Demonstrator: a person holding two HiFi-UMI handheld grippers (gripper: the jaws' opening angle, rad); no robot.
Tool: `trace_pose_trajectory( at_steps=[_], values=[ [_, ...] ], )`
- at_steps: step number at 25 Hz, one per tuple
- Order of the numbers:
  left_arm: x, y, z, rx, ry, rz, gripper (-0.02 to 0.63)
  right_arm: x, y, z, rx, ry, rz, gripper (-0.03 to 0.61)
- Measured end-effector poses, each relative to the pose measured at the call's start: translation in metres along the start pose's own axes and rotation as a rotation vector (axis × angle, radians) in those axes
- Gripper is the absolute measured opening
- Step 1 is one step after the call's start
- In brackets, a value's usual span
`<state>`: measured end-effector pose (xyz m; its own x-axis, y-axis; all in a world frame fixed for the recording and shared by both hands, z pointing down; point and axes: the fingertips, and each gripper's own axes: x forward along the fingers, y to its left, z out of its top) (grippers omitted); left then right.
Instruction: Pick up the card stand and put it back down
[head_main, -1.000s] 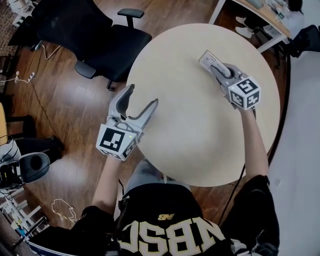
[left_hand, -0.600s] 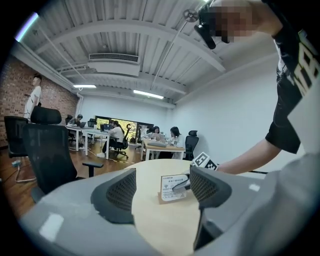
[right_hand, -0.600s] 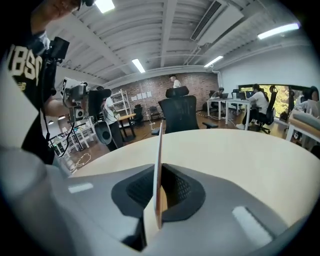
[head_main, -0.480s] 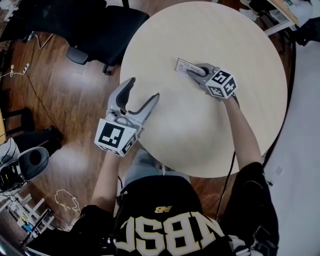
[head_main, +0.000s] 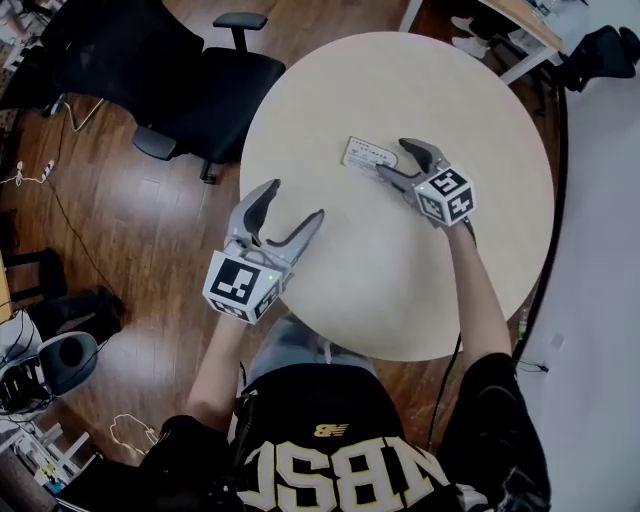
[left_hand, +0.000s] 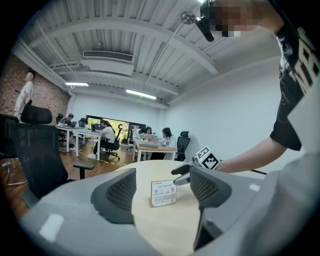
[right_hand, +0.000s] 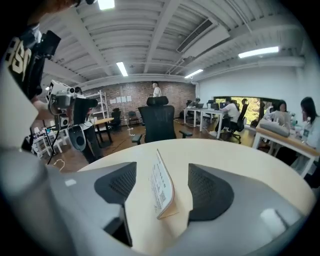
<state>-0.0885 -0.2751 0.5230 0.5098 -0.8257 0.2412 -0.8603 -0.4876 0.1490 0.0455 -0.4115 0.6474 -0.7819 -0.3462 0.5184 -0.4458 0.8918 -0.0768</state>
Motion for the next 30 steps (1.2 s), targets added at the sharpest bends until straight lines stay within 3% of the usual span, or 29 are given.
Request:
trace_pose_trajectory(
  at_steps=[3, 7, 13, 16, 18, 22, 25, 30],
  values=[
    [-0.014, -0.009, 0.013, 0.003, -0.039, -0.018, 0.339, -0.041, 0.026, 0.041, -0.001, -0.088, -0.076, 0.337],
    [-0.037, -0.035, 0.018, 0.051, -0.053, -0.061, 0.339, -0.105, 0.099, 0.082, 0.015, -0.246, -0.139, 0.336],
    [-0.081, -0.057, 0.058, 0.107, -0.108, -0.095, 0.339, -0.181, 0.198, 0.131, 0.027, -0.480, -0.366, 0.348],
    [-0.113, -0.078, 0.068, 0.138, -0.140, -0.067, 0.339, -0.211, 0.236, 0.123, 0.080, -0.525, -0.484, 0.364],
    [-0.137, -0.093, 0.075, 0.149, -0.163, -0.041, 0.339, -0.225, 0.260, 0.114, 0.093, -0.528, -0.517, 0.368],
    [-0.191, -0.129, 0.067, 0.155, -0.192, -0.009, 0.332, -0.245, 0.319, 0.098, 0.097, -0.544, -0.508, 0.374],
    [-0.235, -0.169, 0.046, 0.119, -0.196, 0.023, 0.327, -0.273, 0.370, 0.077, 0.161, -0.567, -0.502, 0.374],
    [-0.292, -0.224, -0.004, 0.105, -0.105, 0.046, 0.319, -0.298, 0.439, 0.024, 0.272, -0.533, -0.501, 0.373]
  ],
)
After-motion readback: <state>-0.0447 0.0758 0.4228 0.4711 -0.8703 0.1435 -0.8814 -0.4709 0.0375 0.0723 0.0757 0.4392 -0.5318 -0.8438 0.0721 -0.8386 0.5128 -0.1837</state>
